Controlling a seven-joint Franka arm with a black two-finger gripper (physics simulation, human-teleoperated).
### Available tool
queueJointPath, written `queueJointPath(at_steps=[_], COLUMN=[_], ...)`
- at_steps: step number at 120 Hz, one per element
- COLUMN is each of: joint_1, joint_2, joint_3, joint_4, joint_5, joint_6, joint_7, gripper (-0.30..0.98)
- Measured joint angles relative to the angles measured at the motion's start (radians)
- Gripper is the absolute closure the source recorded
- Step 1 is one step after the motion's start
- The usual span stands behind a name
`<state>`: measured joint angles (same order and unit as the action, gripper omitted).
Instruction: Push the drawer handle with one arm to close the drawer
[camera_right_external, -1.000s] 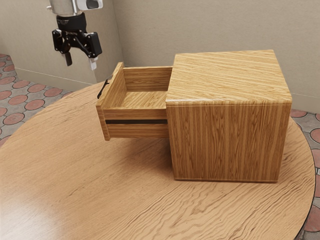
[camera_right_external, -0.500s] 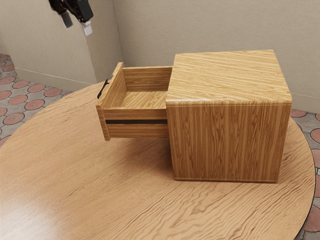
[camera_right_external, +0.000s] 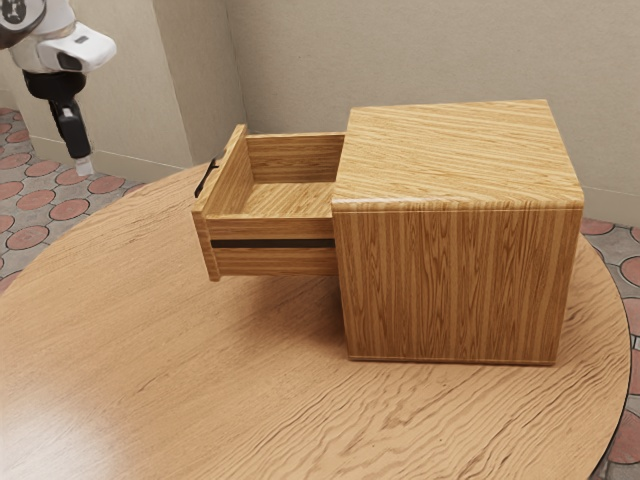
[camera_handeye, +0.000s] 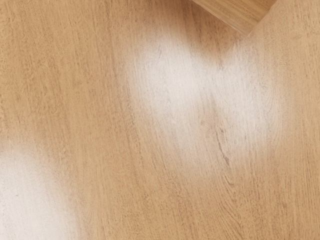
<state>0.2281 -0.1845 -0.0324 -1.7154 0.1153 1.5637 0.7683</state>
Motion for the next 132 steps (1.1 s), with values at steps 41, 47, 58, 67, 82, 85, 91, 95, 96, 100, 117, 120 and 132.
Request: queueJointPath(at_steps=[41,47,58,67,82,85,91,95,96,100,117,120,132], joint_1=[0.101,0.108,0.121,0.126,0.131,0.132,0.133,0.134,0.133,0.131,0.095,0.087,0.066], joint_2=[0.056,0.08,0.129,0.153,0.196,0.204,0.22,0.231,0.233,0.24,0.258,0.26,0.277], joint_3=[0.001,0.001,0.001,0.0,0.0,0.0,0.0,-0.001,-0.001,-0.002,-0.013,-0.015,-0.024], joint_4=[-0.058,-0.057,-0.05,-0.045,-0.042,-0.04,-0.035,-0.028,-0.027,-0.022,-0.004,-0.003,0.004], joint_5=[-0.049,-0.053,-0.057,-0.06,-0.07,-0.072,-0.079,-0.083,-0.084,-0.087,-0.095,-0.096,-0.098], joint_6=[0.258,0.278,0.307,0.327,0.358,0.363,0.371,0.376,0.377,0.38,0.39,0.391,0.395], joint_7=[0.368,0.409,0.477,0.527,0.596,0.608,0.631,0.645,0.648,0.661,0.704,0.71,0.731], gripper=[0.0,0.0,0.03,0.13,0.35,0.39,0.46,0.5,0.5,0.54,0.65,0.66,0.7])
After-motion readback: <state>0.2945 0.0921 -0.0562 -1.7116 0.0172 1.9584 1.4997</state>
